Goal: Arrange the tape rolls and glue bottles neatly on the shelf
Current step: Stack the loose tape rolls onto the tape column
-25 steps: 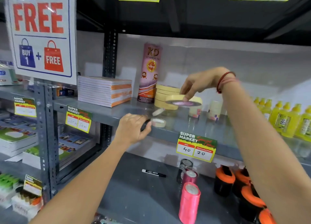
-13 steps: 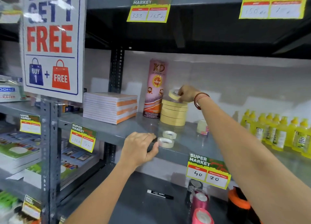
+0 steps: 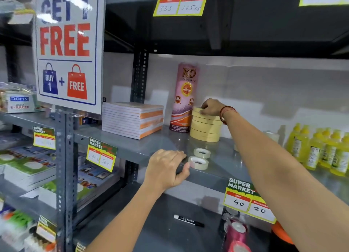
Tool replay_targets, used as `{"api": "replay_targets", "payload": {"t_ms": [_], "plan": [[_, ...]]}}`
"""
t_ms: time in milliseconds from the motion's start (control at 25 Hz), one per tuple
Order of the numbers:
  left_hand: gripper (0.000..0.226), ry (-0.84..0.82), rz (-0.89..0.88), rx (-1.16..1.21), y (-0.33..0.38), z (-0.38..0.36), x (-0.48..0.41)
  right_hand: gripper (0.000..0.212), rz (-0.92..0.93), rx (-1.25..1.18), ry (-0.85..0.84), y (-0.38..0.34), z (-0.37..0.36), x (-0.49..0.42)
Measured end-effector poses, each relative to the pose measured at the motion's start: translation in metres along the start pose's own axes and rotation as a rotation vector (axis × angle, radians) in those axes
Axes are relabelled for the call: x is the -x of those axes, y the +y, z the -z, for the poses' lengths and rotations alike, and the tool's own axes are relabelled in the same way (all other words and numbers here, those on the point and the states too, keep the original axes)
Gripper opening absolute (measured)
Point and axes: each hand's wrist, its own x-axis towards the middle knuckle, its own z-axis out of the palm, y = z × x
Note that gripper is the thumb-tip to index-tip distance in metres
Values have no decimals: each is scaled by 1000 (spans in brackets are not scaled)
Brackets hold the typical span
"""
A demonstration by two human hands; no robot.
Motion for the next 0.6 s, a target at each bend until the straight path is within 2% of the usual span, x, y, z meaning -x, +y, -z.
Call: {"api": "replay_targets", "payload": {"t_ms": [320,600], "plan": [[37,-13,-5,3,0,1,0,55,-43,-19,11,5,-11,-4],[37,-19,-1,-6,0,1,-1,58,-44,25,-11,15,-7,-3]]}}
